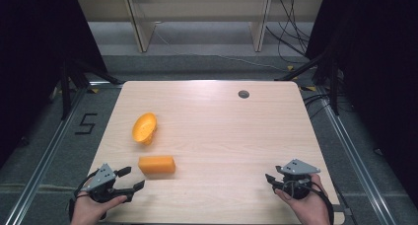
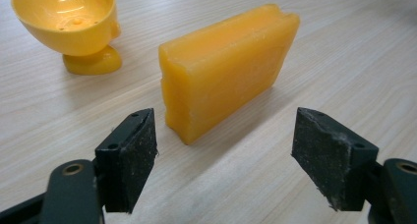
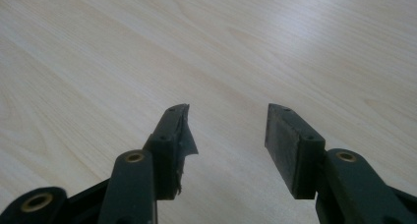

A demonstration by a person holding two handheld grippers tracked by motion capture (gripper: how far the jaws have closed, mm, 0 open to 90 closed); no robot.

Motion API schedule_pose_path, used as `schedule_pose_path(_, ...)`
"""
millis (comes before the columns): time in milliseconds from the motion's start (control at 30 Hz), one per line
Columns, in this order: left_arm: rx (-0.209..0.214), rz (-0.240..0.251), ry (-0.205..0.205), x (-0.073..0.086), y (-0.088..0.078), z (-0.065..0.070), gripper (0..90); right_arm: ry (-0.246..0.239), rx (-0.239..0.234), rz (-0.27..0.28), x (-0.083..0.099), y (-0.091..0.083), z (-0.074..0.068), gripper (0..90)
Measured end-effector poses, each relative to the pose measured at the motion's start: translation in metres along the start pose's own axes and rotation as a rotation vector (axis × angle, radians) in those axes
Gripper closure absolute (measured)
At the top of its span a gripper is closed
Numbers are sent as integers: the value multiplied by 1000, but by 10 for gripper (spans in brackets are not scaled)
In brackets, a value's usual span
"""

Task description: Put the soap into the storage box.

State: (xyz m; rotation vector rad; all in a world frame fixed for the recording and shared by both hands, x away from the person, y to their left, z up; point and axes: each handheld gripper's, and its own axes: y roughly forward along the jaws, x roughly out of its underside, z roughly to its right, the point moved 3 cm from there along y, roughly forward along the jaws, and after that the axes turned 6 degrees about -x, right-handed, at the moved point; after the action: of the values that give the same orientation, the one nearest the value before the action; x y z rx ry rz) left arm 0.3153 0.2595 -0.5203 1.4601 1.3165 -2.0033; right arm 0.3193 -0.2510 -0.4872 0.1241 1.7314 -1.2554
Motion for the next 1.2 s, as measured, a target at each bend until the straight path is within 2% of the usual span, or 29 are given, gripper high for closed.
schedule_pose_path(33,3,-6,15,-1,0,-1,241,3,3,8,0,0,0,515)
schedule_pose_path(67,7,-14,31,-2,0,-2,240,34,3,-11,0,-2,-1,513)
schedule_pose_path(100,7,-14,31,-2,0,-2,238,34,-6,-12,0,-2,-1,511)
schedule_pose_path(133,19,-22,40,-4,0,-3,232,0,12,-8,1,-1,0,510)
schedule_pose_path(167,33,-62,70,-9,0,-6,222,9,21,-2,0,-2,0,509)
schedule_pose_path(200,33,-62,70,-9,0,-6,222,9,21,-2,0,-2,0,509)
schedule_pose_path(233,52,-111,94,-14,0,-6,222,-3,23,3,-1,-3,0,506)
schedule_pose_path(267,51,-133,118,-17,0,-7,224,2,24,2,0,-3,-1,506)
schedule_pose_path(300,51,-133,118,-17,0,-7,224,2,24,2,0,-3,-1,506)
schedule_pose_path(333,45,-189,193,-27,0,-12,222,9,25,-4,0,-3,-2,503)
schedule_pose_path(367,45,-189,193,-27,0,-12,222,9,25,-4,0,-3,-2,503)
schedule_pose_path(433,48,-246,260,-42,0,-15,221,-16,24,-5,0,-2,-1,501)
schedule_pose_path(467,48,-246,260,-42,0,-15,221,-16,24,-5,0,-2,-1,501)
schedule_pose_path(500,49,-292,304,-51,1,-17,225,24,22,-5,0,-3,-2,498)
schedule_pose_path(533,49,-292,304,-51,1,-17,226,15,23,-4,0,-3,-1,497)
schedule_pose_path(600,61,-328,337,-58,4,-15,228,17,35,6,0,-3,-1,497)
schedule_pose_path(633,82,-351,369,-62,7,-13,228,18,42,7,1,-3,0,498)
schedule_pose_path(667,100,-370,384,-64,7,-12,228,12,36,13,0,-3,0,497)
schedule_pose_path(700,103,-383,401,-67,8,-12,227,-5,34,12,0,-2,1,497)
schedule_pose_path(733,103,-383,401,-67,8,-12,226,-5,34,12,0,-2,1,497)
schedule_pose_path(767,115,-392,438,-73,10,-11,225,10,37,-2,-1,-3,-1,496)
schedule_pose_path(800,115,-392,438,-73,10,-11,225,10,37,-2,-1,-3,-1,496)
schedule_pose_path(833,125,-409,466,-79,13,-12,225,-20,39,2,0,-2,0,494)
schedule_pose_path(933,153,-452,517,-88,17,-12,225,-1,32,0,0,-2,-2,492)
schedule_pose_path(967,153,-452,517,-88,17,-12,227,-1,32,0,0,-2,-2,492)
schedule_pose_path(1000,176,-468,523,-89,19,-11,227,-11,44,5,-1,-2,-1,492)
schedule_pose_path(1100,210,-528,570,-96,27,-10,227,-8,41,6,-1,-2,-1,491)
schedule_pose_path(1200,216,-544,577,-99,33,-9,227,-15,41,10,-1,-2,-1,491)
